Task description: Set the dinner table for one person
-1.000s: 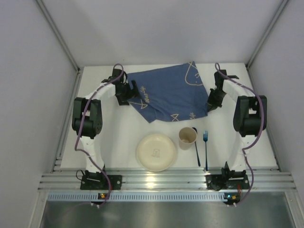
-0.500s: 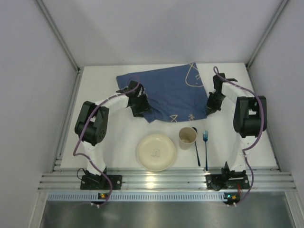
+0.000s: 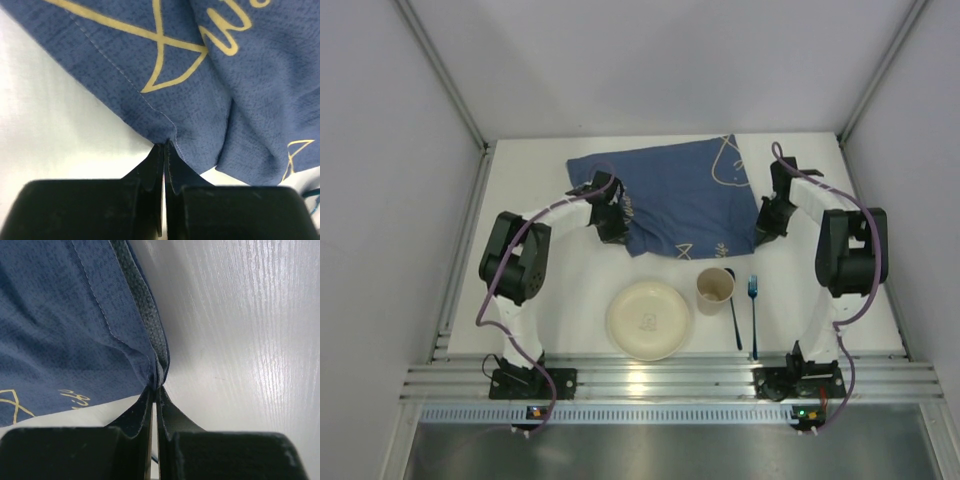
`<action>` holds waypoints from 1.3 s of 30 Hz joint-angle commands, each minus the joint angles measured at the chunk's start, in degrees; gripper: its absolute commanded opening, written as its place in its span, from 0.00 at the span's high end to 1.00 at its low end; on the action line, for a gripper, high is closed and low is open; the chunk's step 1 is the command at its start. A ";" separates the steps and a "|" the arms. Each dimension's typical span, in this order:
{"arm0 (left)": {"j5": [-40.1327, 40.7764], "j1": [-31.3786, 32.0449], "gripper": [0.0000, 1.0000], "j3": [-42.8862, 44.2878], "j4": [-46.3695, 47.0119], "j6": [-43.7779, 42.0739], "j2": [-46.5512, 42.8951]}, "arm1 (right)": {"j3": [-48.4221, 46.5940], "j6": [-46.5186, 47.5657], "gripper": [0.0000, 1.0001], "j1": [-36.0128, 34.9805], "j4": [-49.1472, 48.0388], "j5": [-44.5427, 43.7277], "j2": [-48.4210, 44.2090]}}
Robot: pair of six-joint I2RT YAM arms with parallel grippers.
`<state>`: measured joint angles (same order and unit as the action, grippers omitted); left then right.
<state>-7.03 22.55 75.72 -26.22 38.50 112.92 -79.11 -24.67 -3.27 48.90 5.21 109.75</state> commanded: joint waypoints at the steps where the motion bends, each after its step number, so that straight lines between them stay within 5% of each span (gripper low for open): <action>1: 6.59 -3.81 1.00 -3.81 -5.16 -6.05 -2.08 | -0.17 -0.47 1.00 -0.69 -1.44 -0.12 -2.27; 10: 10.10 -17.88 1.00 -10.33 -9.02 -14.85 -12.64 | -0.34 -0.91 1.00 -0.69 -2.32 1.11 -0.86; 39: 13.53 -19.38 1.00 -5.84 -12.10 -15.74 -10.26 | 10.65 -2.41 1.00 -1.57 -2.94 -3.01 -4.90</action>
<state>3.49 4.10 70.06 -37.08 22.57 105.60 -68.69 -27.64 -4.51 45.78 7.42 106.04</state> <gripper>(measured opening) 0.012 0.011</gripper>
